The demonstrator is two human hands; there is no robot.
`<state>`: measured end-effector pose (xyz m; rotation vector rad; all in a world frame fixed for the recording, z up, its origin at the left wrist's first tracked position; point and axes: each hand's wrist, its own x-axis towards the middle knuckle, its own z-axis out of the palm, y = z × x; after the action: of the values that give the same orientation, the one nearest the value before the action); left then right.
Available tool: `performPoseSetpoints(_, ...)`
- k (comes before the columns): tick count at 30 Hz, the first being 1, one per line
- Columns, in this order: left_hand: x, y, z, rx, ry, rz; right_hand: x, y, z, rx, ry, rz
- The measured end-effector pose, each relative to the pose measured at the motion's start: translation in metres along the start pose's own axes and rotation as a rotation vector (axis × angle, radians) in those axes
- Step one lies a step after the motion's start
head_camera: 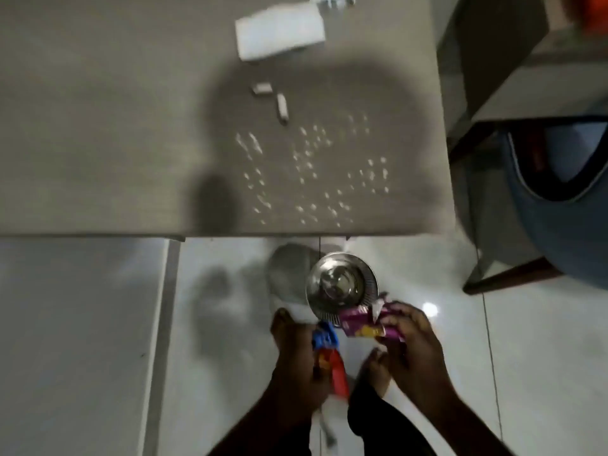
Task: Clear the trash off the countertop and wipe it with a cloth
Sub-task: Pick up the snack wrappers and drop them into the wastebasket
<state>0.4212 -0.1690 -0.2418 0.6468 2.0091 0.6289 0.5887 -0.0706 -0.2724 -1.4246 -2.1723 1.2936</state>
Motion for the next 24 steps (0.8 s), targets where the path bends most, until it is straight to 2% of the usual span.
performPoseSetpoints(2,0.058,-0.031,0.032,0.197,0.08,0.035,0.031,0.04,0.028,-0.016,0.027,0.038)
performPoseSetpoints(4,0.12,-0.048,0.062,0.258,0.105,-0.014,0.06,0.079,0.065,-0.152,0.037,0.087)
performPoseSetpoints(6,0.17,-0.063,0.089,0.261,0.15,-0.052,0.088,0.108,0.101,-0.273,0.062,0.251)
performPoseSetpoints(9,0.212,-0.085,0.122,0.256,0.229,-0.089,0.119,0.132,0.14,-0.24,0.068,0.546)
performPoseSetpoints(11,0.231,-0.095,0.139,0.237,0.287,-0.054,0.134,0.147,0.159,-0.192,0.051,0.703)
performPoseSetpoints(13,0.247,-0.106,0.154,0.232,0.256,-0.088,0.145,0.16,0.173,-0.066,0.047,0.793)
performPoseSetpoints(15,0.258,-0.117,0.164,0.262,0.087,-0.219,0.149,0.168,0.183,0.155,-0.046,0.779)
performPoseSetpoints(16,0.259,-0.122,0.166,0.304,-0.01,-0.223,0.15,0.169,0.186,0.316,-0.072,0.786)
performPoseSetpoints(18,0.256,-0.125,0.163,0.37,-0.105,-0.144,0.15,0.163,0.181,0.693,-0.141,0.893)
performPoseSetpoints(20,0.242,-0.115,0.147,0.402,-0.104,-0.08,0.149,0.154,0.165,0.873,-0.176,0.971)
performPoseSetpoints(22,0.215,-0.098,0.122,0.41,-0.051,-0.023,0.143,0.141,0.142,0.796,-0.243,0.933)
performPoseSetpoints(24,0.176,-0.075,0.089,0.439,0.018,0.081,0.132,0.116,0.108,0.433,-0.338,0.674)
